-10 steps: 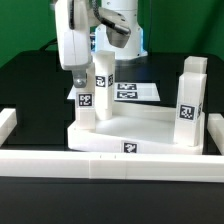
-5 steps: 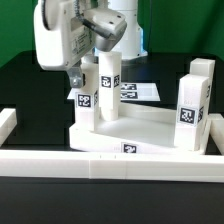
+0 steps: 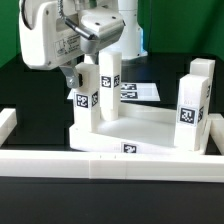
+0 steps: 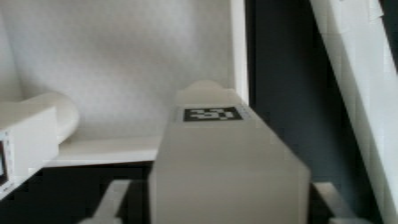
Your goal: Assemble desk
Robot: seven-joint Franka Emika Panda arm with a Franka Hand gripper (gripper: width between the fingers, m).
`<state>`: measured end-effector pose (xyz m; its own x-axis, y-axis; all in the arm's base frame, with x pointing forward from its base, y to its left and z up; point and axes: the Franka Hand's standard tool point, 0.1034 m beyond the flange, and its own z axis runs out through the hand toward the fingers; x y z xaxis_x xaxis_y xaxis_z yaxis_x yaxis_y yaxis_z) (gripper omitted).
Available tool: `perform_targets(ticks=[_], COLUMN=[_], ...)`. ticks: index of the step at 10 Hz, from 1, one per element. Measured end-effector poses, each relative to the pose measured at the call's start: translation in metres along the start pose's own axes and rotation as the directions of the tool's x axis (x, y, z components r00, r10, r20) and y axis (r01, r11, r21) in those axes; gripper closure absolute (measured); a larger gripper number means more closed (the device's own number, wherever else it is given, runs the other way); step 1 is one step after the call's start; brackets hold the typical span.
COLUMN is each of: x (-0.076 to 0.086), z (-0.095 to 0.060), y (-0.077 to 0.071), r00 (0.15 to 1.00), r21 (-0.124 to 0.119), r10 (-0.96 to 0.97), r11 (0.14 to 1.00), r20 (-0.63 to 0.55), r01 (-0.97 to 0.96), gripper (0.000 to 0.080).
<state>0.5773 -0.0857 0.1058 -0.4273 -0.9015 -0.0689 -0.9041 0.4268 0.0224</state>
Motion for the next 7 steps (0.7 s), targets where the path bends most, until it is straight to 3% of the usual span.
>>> perform_targets(ticks=[1, 2, 3, 4, 7], x=[-0.0001, -0.0009, -0.0010, -0.0008, -0.0007], z=[0.0003, 0.0015, 0.0025, 0.0026, 0.0027], y=[0.0005, 0.0008, 0.0004, 0.0005, 0.0005], r00=[1.000, 0.999, 0.997, 0.988, 0.929], r21=[-0.006, -0.020, -0.020, -0.020, -0.020], r10=[-0.029, -0.037, -0.077, -0.157, -0.370], r11=[1.000, 0.999, 0.997, 0.987, 0.929], r20=[0.000, 0.000, -0.001, 0.001, 0.005], r01=[0.029, 0.037, 0.077, 0.157, 0.370], gripper=[0.0326, 0.0211, 0.0211, 0.0162, 0.0151])
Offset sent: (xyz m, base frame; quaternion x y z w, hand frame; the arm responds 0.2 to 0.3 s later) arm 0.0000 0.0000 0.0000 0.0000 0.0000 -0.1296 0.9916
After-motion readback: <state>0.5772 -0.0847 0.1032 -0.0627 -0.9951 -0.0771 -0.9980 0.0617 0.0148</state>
